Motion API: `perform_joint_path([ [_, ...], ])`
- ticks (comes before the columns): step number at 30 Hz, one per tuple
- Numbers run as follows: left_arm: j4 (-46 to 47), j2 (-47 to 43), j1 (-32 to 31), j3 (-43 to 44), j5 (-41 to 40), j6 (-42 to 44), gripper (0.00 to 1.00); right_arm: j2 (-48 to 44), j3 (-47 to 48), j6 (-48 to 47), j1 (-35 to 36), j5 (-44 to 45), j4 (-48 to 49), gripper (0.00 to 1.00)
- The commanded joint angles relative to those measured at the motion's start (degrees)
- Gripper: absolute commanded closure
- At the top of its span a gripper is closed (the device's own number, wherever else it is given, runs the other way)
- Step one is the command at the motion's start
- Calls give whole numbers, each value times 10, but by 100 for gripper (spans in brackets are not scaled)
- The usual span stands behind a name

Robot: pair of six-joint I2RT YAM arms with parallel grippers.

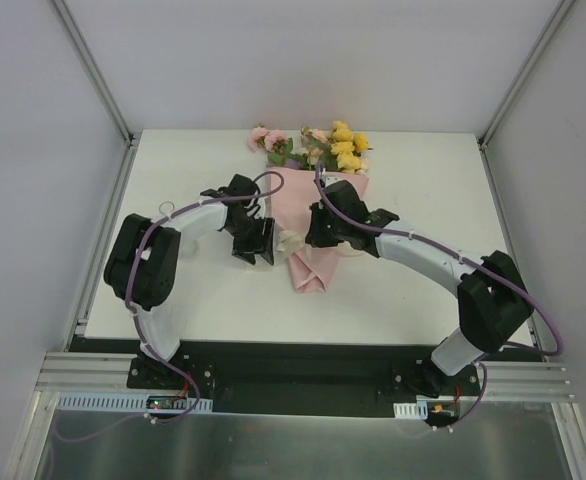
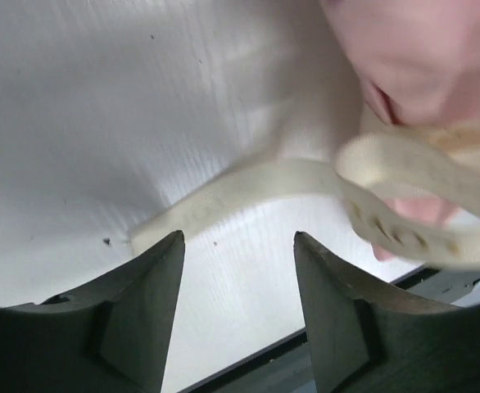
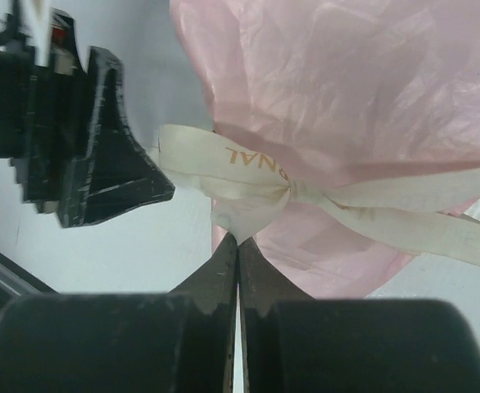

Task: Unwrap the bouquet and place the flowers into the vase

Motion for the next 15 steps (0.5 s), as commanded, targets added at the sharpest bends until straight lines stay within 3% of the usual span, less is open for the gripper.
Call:
perform_joint_path([
  [1,5,-94,-1,-23,11,16,42,8,31,-26,-1,-29,3,99],
  [3,6,-132,-1,-23,18,10,50,10,32,-30,-3,-28,1,99],
  [4,6,-143,-1,-22,27,-4,63,11,32,-31,-3,-27,-1,99],
  [7,36,-169,-1,-7,74,-44,77,12,28,-36,-9,-30,-2,99],
  [8,52,-171,-1,0,84,-55,78,11,29,-37,-10,-31,-3,99],
  [10,93,-165,-1,14,100,-90,63,11,28,-38,-10,-35,-3,99],
  [11,107,-152,-1,26,109,-99,45,10,29,-37,-10,-40,-3,99],
  [13,137,-134,-1,36,121,-129,38,5,28,-36,-10,-44,1,99],
  [15,183,-105,-1,44,133,-160,39,4,28,-36,-10,-51,4,99],
])
